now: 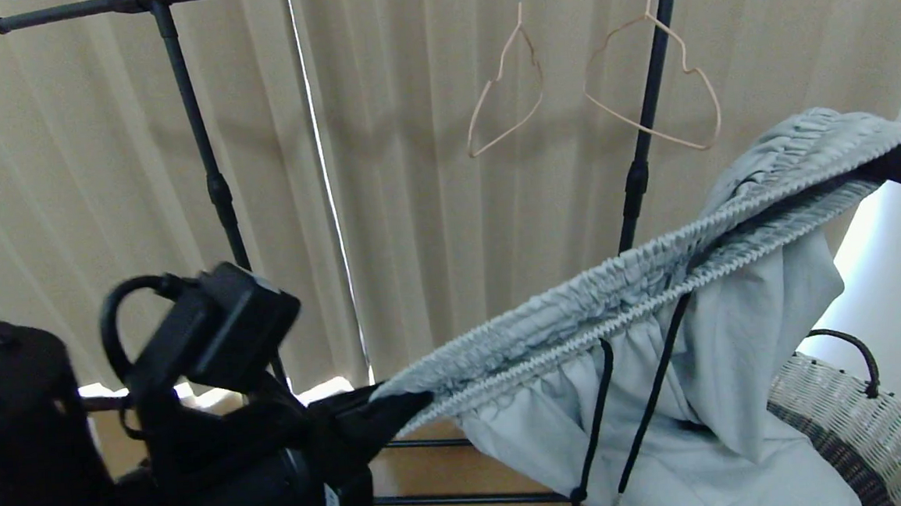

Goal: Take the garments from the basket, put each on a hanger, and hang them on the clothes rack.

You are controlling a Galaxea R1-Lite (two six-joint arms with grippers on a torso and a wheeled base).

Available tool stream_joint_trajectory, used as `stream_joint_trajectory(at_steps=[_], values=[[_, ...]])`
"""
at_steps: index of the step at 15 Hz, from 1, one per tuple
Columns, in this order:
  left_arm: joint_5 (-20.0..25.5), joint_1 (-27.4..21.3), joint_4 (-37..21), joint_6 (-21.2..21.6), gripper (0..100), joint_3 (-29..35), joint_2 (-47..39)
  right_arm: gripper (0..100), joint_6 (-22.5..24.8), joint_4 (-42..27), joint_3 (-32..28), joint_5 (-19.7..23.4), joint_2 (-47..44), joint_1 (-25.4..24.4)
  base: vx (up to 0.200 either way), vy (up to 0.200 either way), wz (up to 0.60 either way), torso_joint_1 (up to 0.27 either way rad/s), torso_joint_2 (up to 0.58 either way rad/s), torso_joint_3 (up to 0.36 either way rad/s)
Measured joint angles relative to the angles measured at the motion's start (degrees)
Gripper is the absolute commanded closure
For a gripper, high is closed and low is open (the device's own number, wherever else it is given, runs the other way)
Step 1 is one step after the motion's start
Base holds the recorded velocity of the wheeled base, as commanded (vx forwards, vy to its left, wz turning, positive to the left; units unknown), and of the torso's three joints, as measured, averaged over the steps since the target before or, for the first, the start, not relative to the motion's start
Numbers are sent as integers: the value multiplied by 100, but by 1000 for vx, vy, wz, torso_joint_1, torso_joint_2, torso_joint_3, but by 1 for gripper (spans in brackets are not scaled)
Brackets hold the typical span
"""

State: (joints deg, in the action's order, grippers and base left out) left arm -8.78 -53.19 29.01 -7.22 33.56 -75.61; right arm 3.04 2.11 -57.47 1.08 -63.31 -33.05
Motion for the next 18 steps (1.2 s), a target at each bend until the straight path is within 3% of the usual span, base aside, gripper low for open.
stream_joint_trajectory(at_steps=[7,11,14,18], values=[[20,549,-685,358,100,1200,653,100,-6,16,-859,30,-308,-286,0,0,0,0,0,0],[18,823,-729,484,100,1879,673,100,-6,355,-1576,17,-795,-473,0,0,0,0,0,0],[18,862,-703,686,100,2167,684,100,-6,434,-2138,9,-1128,-488,0,0,0,0,0,0],[18,892,-674,975,100,2292,634,100,-13,429,-2406,-2,-1276,-490,0,0,0,0,0,0]])
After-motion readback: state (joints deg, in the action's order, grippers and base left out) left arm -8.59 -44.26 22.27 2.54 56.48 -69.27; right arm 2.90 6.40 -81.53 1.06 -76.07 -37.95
